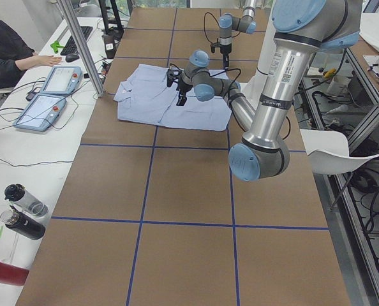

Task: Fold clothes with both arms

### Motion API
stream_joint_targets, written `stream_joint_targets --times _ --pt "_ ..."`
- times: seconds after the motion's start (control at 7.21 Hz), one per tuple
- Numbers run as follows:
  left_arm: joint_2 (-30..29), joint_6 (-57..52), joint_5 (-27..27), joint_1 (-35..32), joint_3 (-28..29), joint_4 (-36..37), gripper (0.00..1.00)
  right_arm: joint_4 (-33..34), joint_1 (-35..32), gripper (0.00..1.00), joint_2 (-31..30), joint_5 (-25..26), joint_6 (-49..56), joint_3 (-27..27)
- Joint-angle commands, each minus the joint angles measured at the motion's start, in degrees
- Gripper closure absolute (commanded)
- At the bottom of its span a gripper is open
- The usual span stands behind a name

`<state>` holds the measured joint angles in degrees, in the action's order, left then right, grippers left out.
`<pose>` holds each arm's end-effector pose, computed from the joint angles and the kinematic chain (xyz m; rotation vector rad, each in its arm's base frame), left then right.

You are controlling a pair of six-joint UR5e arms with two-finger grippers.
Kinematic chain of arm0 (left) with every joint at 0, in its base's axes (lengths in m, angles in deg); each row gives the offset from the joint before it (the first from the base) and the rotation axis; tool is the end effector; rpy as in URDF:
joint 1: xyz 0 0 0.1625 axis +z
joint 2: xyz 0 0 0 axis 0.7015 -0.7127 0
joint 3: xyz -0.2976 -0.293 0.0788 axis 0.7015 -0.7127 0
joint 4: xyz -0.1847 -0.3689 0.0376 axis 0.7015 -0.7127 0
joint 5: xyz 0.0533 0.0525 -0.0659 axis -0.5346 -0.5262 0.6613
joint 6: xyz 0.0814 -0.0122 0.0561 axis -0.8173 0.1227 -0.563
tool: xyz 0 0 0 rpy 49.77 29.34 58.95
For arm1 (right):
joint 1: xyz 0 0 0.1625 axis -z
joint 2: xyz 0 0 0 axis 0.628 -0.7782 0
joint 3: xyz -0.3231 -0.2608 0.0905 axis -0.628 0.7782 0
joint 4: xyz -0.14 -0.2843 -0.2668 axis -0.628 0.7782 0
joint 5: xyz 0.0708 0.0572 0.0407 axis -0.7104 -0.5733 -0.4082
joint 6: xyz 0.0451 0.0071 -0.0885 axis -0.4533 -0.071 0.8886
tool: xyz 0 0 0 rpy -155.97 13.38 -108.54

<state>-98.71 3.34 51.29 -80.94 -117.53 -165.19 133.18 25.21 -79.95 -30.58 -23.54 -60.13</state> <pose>0.3872 -0.4297 0.2584 0.3207 1.0606 -0.2638 -0.4427 -0.2145 0.4158 -0.1022 -0.9222 -0.0588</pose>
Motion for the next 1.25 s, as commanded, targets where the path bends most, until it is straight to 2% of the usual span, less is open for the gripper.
stream_joint_targets --times 0.0,0.97,1.11 --pt "0.06 0.00 0.00 0.00 -0.07 0.00 0.04 0.00 -0.10 0.68 -0.04 -0.09 -0.04 -0.10" --pt "0.15 0.00 0.00 0.00 0.01 0.09 0.02 0.00 0.25 0.66 0.66 -0.35 -0.04 0.25" --pt "0.06 0.00 0.00 0.00 0.01 0.09 0.02 0.00 0.25 0.68 0.75 -0.35 0.05 0.25"
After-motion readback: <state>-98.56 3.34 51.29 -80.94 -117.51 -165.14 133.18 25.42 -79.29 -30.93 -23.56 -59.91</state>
